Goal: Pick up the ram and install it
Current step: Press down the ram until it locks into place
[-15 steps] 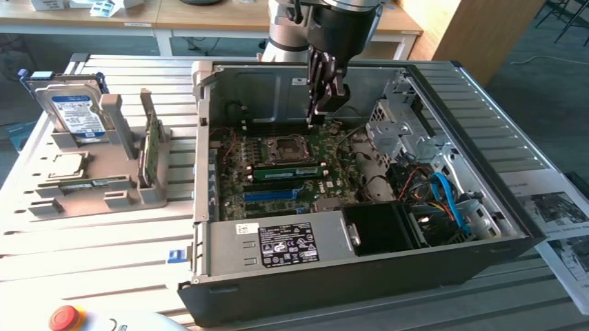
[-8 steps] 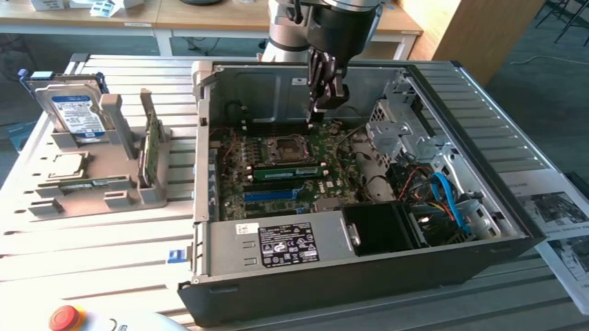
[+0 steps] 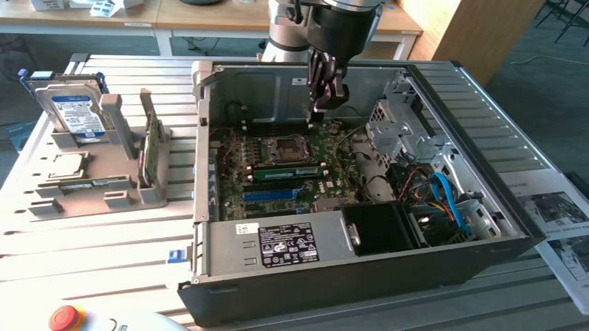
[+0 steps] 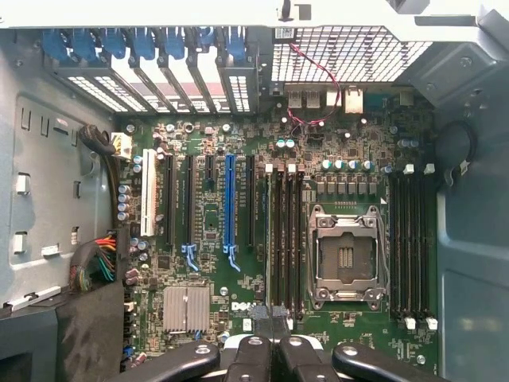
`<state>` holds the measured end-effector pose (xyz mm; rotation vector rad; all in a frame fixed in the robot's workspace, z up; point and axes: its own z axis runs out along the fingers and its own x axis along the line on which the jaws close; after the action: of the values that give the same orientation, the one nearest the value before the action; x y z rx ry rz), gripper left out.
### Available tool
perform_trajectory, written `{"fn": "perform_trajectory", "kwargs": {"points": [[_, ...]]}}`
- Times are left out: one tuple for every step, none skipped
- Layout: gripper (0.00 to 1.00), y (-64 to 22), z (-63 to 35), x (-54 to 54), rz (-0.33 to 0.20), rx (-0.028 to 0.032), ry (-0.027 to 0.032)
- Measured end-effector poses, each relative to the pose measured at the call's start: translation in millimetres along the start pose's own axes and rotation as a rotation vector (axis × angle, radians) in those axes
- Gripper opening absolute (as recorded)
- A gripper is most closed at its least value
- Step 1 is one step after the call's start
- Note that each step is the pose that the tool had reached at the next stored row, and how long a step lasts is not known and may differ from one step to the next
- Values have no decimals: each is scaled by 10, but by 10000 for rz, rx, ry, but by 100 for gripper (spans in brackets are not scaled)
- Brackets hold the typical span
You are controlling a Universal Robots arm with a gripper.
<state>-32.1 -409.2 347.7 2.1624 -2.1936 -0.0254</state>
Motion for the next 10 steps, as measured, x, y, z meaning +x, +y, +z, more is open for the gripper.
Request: {"fn": "perform_trajectory", "kwargs": {"points": [[10, 0, 0, 0, 0, 0, 0], [10, 0, 0, 0, 0, 0, 0], [10, 0, 0, 0, 0, 0, 1], [10, 0, 0, 0, 0, 0, 0], [10, 0, 0, 0, -1, 0, 0], [10, 0, 0, 0, 0, 7, 0], [10, 0, 0, 0, 1, 22, 0], [10, 1, 0, 0, 3, 47, -2], [10, 1, 0, 0, 3, 75, -1], [10, 1, 0, 0, 4, 110, -1]]}}
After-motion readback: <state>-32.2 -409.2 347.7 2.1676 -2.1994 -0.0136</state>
